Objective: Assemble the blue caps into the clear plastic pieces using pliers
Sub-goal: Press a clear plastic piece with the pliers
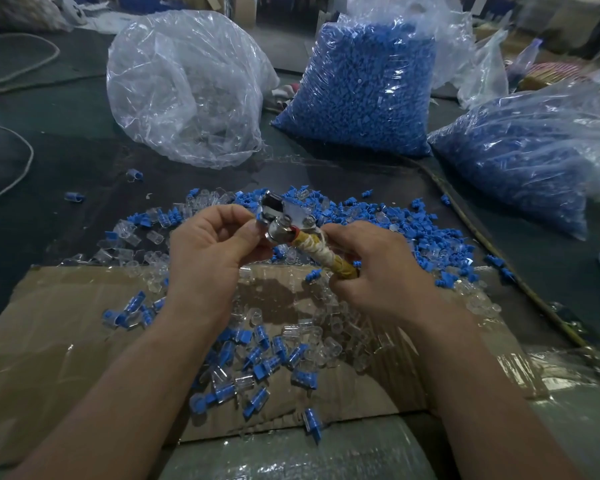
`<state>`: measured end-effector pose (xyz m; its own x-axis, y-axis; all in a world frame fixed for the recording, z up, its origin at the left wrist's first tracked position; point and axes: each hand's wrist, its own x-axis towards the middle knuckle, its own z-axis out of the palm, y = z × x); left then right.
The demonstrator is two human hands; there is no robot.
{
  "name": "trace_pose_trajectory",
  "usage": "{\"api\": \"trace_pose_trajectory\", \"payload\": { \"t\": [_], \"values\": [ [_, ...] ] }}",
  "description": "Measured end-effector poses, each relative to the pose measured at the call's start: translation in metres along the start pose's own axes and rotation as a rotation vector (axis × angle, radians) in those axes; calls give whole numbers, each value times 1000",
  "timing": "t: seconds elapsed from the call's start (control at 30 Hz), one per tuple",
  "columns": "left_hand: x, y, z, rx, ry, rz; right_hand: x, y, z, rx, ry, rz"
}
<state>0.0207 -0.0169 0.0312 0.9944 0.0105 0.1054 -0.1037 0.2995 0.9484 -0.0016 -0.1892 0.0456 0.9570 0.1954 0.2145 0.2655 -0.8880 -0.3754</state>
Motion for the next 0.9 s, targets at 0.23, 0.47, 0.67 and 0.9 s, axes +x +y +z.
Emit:
{"api": "trace_pose_trajectory", "payload": {
  "t": [0.23,0.47,0.67,0.9],
  "values": [
    [-1,2,0,10,29,10,2,-2,2,-14,29,-18],
    [0,4,-3,42,17,-15,0,4,3,47,45,-28],
    [2,20,-18,290,-225,-126,2,23,-7,115,247,172],
    [-7,18,-13,557,-953,-259,6,42,3,-142,21,368]
  ]
}}
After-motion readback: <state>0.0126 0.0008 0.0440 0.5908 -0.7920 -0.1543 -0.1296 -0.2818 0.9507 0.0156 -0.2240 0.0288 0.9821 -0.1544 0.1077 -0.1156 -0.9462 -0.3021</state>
